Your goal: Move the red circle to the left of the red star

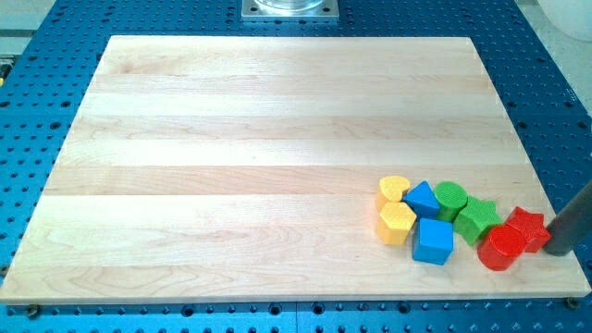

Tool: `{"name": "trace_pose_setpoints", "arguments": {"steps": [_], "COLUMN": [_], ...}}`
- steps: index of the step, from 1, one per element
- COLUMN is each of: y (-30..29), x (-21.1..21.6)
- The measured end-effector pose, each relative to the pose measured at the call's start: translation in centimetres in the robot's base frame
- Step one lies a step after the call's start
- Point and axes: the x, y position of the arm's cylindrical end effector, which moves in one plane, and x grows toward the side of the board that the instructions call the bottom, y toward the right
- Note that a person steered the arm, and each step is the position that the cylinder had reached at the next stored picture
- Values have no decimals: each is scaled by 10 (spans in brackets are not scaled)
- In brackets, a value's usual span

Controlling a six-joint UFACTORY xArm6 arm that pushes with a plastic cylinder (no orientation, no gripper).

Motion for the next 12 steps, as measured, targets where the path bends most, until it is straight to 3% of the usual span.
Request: {"name": "trace_pose_setpoints", "arguments": {"steps": [1, 2, 3, 4, 7, 9, 10, 11, 12], "y": [-55, -56, -24, -49, -179, -221, -290, -262, -171], "x": [-1, 3, 43, 44, 41, 44, 43, 38, 13]}}
